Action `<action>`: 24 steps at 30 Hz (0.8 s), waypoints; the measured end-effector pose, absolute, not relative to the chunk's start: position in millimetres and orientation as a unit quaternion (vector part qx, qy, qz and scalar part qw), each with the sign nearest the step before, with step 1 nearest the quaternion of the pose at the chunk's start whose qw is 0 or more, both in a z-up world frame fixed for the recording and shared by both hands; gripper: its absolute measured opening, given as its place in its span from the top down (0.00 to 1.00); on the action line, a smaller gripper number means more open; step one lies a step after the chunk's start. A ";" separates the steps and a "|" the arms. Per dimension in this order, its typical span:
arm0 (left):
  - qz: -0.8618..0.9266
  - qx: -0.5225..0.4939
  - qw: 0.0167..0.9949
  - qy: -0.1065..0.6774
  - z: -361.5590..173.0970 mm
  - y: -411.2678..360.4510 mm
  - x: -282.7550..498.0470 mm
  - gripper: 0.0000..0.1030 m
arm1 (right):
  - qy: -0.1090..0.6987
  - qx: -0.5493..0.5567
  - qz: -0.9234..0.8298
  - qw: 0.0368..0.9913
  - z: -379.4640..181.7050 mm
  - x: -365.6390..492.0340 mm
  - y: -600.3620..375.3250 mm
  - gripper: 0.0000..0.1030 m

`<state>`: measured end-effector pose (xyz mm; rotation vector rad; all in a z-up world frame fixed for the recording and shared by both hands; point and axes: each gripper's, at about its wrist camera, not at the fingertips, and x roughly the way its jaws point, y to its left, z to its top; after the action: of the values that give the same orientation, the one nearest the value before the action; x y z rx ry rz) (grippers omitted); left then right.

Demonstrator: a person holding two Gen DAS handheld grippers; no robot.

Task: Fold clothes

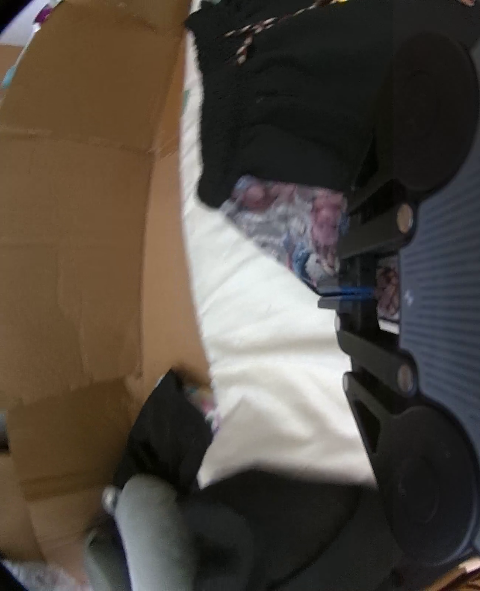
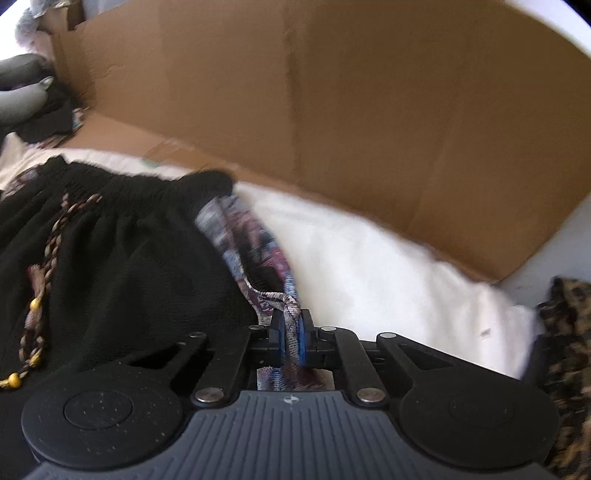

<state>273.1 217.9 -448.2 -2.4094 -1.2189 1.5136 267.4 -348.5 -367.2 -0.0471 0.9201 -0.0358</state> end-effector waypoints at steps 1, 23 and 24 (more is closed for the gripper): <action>0.491 -0.779 0.020 -0.390 -449.2 216.1 273.4 0.99 | 0.440 -0.024 -0.023 0.897 -364.2 267.8 -351.3 0.95; 0.507 -0.770 0.091 -0.378 -401.3 219.0 233.6 0.73 | 0.419 0.013 -0.040 0.907 -323.7 245.0 -367.4 0.58; 0.502 -0.771 0.100 -0.380 -400.4 223.7 233.8 0.73 | 0.420 0.014 -0.039 0.906 -323.9 242.4 -366.3 0.58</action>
<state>233.8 223.7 -400.4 -2.2793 -1.1220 1.4829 242.4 -366.3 -323.9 0.0281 0.8681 -0.0809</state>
